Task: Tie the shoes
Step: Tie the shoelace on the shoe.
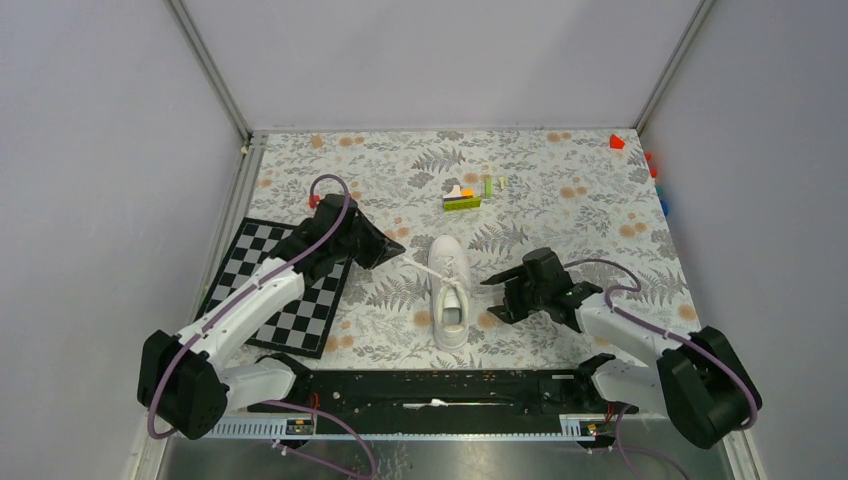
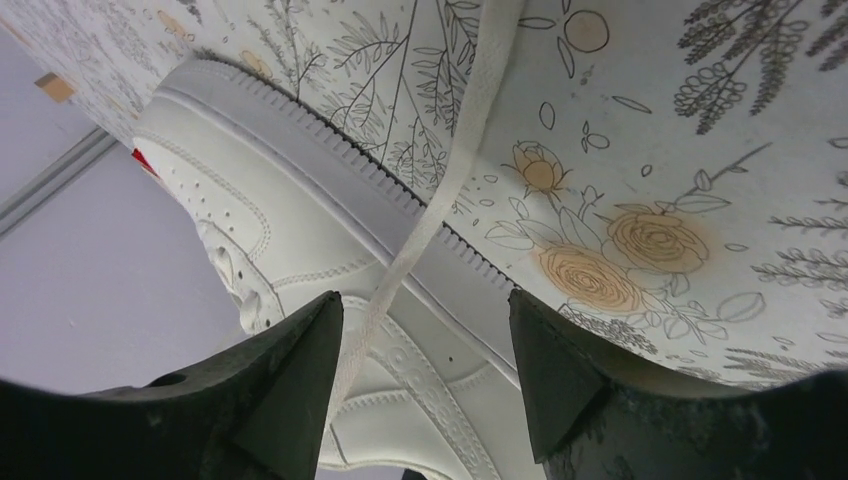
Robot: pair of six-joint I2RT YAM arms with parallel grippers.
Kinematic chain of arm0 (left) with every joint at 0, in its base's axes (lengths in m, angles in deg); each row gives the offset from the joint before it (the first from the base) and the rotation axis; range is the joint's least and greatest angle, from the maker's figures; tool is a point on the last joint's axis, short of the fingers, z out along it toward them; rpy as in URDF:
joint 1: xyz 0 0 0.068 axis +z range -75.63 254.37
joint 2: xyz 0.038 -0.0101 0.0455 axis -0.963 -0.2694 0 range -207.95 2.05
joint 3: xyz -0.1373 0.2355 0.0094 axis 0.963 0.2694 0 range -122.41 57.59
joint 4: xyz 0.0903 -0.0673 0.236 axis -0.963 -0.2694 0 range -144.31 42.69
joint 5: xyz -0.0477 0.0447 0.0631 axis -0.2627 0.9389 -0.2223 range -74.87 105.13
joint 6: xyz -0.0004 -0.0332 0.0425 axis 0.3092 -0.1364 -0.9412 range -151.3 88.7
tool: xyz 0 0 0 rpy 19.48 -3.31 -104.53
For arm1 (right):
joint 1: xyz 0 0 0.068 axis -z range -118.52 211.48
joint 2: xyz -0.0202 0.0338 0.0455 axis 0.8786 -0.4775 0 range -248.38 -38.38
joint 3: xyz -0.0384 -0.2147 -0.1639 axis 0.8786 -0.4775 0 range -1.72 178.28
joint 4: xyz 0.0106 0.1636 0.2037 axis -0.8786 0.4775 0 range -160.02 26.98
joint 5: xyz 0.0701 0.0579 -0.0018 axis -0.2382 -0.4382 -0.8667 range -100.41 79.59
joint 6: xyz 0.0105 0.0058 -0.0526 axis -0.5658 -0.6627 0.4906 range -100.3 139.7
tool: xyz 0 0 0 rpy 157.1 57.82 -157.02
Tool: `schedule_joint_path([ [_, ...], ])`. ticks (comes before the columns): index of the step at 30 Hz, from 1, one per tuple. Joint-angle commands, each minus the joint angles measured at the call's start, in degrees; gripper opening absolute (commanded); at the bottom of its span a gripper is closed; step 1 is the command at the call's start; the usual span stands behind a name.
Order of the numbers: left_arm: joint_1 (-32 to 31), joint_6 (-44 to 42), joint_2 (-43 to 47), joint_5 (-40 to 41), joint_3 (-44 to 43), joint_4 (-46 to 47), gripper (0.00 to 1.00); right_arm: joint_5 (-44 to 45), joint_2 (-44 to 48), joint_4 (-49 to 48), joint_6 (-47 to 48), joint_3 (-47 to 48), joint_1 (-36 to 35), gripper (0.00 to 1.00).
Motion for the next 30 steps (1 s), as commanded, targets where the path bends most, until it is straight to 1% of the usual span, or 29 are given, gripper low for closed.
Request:
schedule_joint_path([
  [1,0.3,-6.7,1.7,0.4,-4.7,-4.0,0.0,-4.2,-5.4,-10.3,-5.5,-1.2,-0.3,0.69],
  [5,0.3,-8.0,1.0,-0.4,-5.9,-4.2,0.0,-5.0,-10.5,-14.6,-7.2,-0.8,-0.8,0.68],
  [8,0.3,-8.8,0.4,-1.3,-6.2,-4.2,0.0,-3.8,-12.4,-15.0,-8.6,-0.5,-0.9,0.68],
  [11,0.3,-9.4,0.0,-1.9,-6.4,-4.2,0.0,-3.0,-14.0,-16.0,-10.9,-1.4,-0.9,0.65],
  [13,0.3,-9.6,-0.1,-2.0,-6.5,-4.2,0.0,-3.1,-15.8,-18.2,-13.1,-2.7,-1.0,0.62],
  [19,0.3,-10.2,-0.2,-1.9,-6.9,-4.2,0.0,-6.0,-22.9,-28.6,-19.2,-5.2,-1.6,0.6],
  [22,0.3,-10.5,-0.3,-1.9,-7.0,-4.3,0.0,-6.6,-24.8,-31.4,-21.1,-5.5,-1.9,0.58],
  [23,0.3,-10.5,-0.4,-2.0,-7.0,-4.3,0.0,-6.4,-25.0,-31.3,-21.2,-5.4,-2.0,0.54],
  [25,0.3,-10.7,-0.4,-2.2,-7.2,-4.4,0.0,-5.6,-25.1,-31.9,-22.0,-5.9,-2.0,0.35],
  [26,0.3,-10.8,-0.4,-2.2,-7.2,-4.5,0.0,-5.1,-25.2,-33.1,-22.7,-6.5,-2.0,0.22],
  [27,0.3,-11.0,-0.3,-2.0,-7.2,-4.6,0.0,-4.6,-25.1,-34.8,-23.1,-7.2,-2.0,0.06],
  [28,0.3,-11.3,-0.1,-1.8,-7.2,-4.8,0.0,-4.2,-24.8,-36.0,-23.7,-7.9,-2.0,0.0],
  [30,0.3,-12.2,0.1,-1.1,-7.8,-5.8,0.0,-2.5,-22.6,-36.4,-23.8,-8.8,-2.0,0.0],
])
